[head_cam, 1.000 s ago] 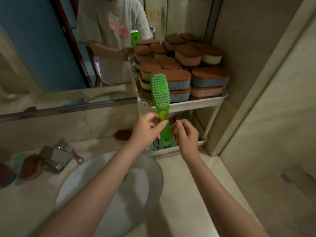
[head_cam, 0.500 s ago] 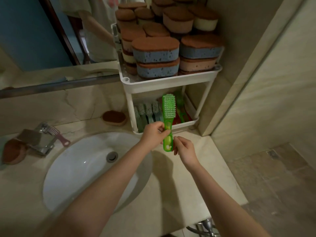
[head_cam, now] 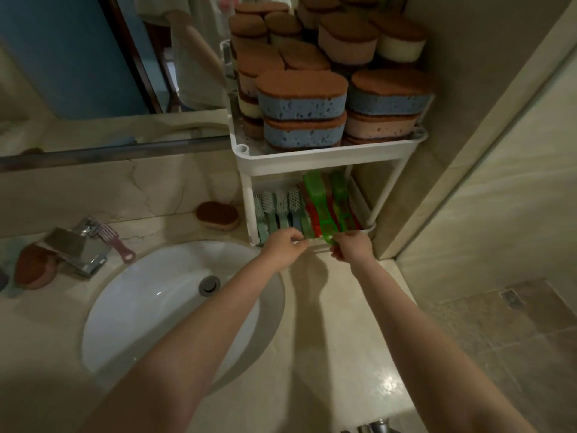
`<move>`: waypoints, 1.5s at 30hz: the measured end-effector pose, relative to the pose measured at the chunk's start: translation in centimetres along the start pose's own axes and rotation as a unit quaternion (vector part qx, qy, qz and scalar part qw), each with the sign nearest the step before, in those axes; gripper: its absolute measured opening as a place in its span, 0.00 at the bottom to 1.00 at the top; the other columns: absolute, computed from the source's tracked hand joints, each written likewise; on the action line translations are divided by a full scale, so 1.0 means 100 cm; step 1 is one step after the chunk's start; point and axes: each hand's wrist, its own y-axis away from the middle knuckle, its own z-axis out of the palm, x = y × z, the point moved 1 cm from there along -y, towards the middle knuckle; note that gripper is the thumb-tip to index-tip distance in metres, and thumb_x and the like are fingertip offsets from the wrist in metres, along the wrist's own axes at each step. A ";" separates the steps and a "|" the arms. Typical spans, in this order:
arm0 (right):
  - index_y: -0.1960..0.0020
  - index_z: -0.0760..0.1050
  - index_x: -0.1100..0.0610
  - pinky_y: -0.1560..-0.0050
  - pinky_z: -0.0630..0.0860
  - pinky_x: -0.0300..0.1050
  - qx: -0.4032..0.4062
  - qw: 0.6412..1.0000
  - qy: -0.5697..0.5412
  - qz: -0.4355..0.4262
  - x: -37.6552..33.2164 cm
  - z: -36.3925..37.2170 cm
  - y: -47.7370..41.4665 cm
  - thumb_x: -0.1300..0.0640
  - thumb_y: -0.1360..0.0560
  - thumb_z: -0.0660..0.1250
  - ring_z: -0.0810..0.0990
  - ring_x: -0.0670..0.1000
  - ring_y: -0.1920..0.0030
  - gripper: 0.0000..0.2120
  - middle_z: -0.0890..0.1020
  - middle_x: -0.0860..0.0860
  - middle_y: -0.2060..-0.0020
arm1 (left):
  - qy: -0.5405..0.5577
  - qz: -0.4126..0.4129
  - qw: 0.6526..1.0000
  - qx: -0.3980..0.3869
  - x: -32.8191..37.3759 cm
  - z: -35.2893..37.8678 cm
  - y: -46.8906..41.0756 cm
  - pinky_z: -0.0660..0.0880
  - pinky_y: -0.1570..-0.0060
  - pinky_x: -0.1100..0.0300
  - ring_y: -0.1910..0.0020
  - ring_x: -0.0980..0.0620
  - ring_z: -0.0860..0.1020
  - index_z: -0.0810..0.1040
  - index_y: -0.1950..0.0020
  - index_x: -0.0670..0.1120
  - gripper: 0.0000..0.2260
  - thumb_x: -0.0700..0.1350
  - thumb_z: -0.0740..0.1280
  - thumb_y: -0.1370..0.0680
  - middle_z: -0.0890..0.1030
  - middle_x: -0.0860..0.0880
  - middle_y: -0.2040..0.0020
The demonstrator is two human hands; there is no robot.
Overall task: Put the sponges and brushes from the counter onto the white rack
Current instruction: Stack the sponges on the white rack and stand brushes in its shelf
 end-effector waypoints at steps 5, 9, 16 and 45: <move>0.67 0.70 0.61 0.65 0.75 0.49 0.010 0.999 0.029 0.024 -0.018 0.009 -0.024 0.62 0.25 0.67 0.77 0.55 0.71 0.13 0.75 0.56 0.73 | -0.011 -0.006 1.000 -0.012 -0.016 -0.006 -0.001 0.70 0.38 0.56 0.37 0.48 0.74 0.76 0.38 0.43 0.16 0.51 0.63 0.21 0.76 0.46 0.36; 0.61 0.74 0.64 0.54 0.80 0.55 0.021 0.993 0.115 0.010 -0.024 0.017 -0.031 0.60 0.26 0.66 0.81 0.60 0.61 0.08 0.79 0.59 0.67 | 0.000 -0.005 1.000 -0.022 -0.016 -0.006 0.000 0.69 0.36 0.54 0.36 0.48 0.73 0.76 0.38 0.44 0.16 0.50 0.63 0.22 0.76 0.47 0.35; 0.52 0.77 0.58 0.59 0.70 0.44 0.038 0.923 0.380 -0.040 -0.033 0.026 -0.026 0.53 0.24 0.64 0.73 0.55 0.60 0.08 0.76 0.53 0.61 | 0.032 -0.008 0.999 -0.006 -0.019 -0.006 0.000 0.70 0.36 0.53 0.37 0.48 0.73 0.79 0.42 0.45 0.12 0.48 0.64 0.22 0.77 0.46 0.37; 0.27 0.65 0.53 0.37 0.68 0.42 -0.222 0.871 0.353 -0.261 -0.057 0.241 0.074 0.54 0.24 0.67 0.73 0.57 0.34 0.27 0.75 0.55 0.34 | 0.220 -0.105 0.946 0.214 -0.222 -0.188 0.112 0.69 0.71 0.75 0.70 0.62 0.78 0.75 0.63 0.48 0.09 0.39 0.67 0.24 0.79 0.49 0.64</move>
